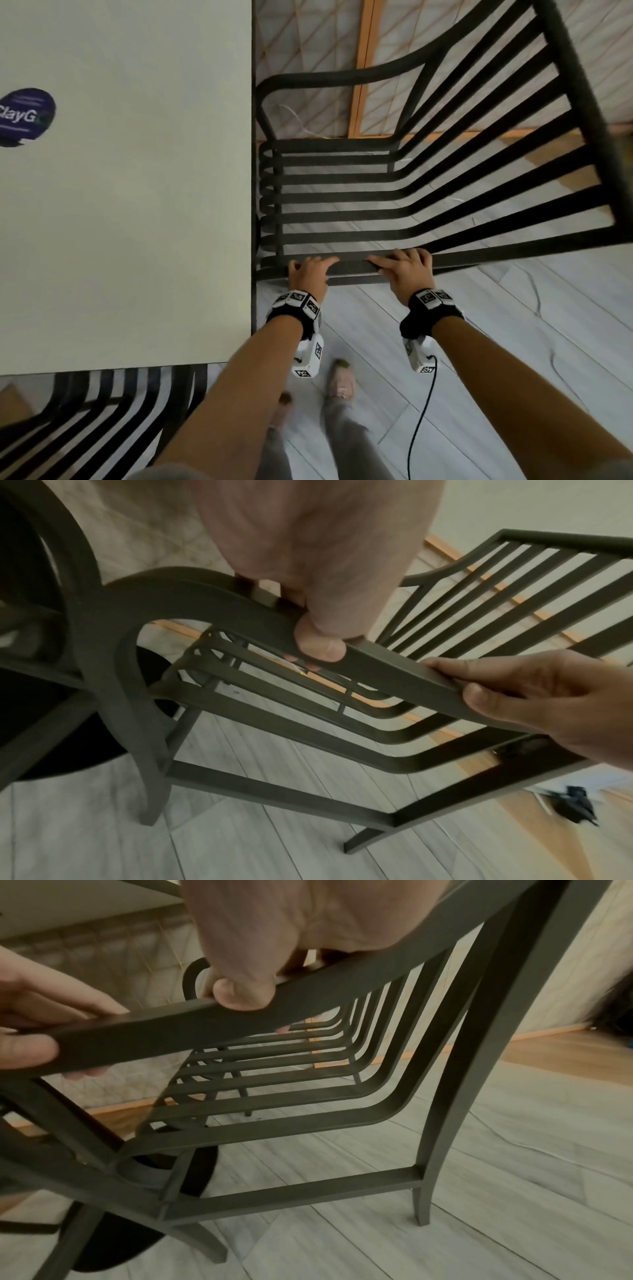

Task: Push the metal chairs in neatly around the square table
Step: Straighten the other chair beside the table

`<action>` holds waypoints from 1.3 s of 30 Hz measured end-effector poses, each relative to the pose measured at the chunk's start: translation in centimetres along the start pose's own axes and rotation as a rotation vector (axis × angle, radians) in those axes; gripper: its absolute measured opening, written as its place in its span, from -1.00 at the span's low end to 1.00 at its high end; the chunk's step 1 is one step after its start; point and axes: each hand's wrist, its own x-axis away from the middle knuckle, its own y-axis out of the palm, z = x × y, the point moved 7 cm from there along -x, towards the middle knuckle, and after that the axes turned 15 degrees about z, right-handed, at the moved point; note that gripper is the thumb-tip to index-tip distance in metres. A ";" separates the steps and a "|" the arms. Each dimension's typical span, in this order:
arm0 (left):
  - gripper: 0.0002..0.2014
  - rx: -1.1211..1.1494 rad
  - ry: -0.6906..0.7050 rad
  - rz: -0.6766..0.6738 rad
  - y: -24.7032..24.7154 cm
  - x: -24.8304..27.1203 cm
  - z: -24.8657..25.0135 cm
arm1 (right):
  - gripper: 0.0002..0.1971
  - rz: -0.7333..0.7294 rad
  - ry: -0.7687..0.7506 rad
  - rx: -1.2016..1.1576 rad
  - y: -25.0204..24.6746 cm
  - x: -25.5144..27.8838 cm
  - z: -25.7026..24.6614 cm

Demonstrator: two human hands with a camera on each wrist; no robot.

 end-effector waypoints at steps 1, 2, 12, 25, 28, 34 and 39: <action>-0.44 -0.012 -0.012 0.021 -0.5 -0.6 -0.5 | -0.62 0.010 0.001 -0.012 0.3 -0.6 -0.5; -0.45 -0.025 -0.027 0.041 -0.9 -1.1 -0.9 | -0.63 0.020 0.003 -0.024 0.5 -1.3 -1.0; -0.48 -0.055 -0.089 0.067 -1.7 0.1 -1.7 | -0.64 0.000 0.013 -0.043 1.7 -0.8 -2.4; -0.32 -0.150 -0.154 0.053 -3.3 3.8 -0.1 | -0.42 0.013 -0.067 0.064 0.9 2.1 -4.6; -0.28 -0.032 -0.121 -0.030 -5.0 7.4 2.5 | -0.39 -0.010 -0.093 0.037 0.4 4.9 -6.9; -0.46 0.095 0.136 -0.148 -12.1 18.8 4.0 | -0.45 -0.072 -0.058 0.036 -0.4 11.3 -11.9; -0.52 0.046 0.198 -0.392 -18.1 29.5 -2.8 | -0.46 -0.070 0.006 -0.039 -1.5 18.6 -19.8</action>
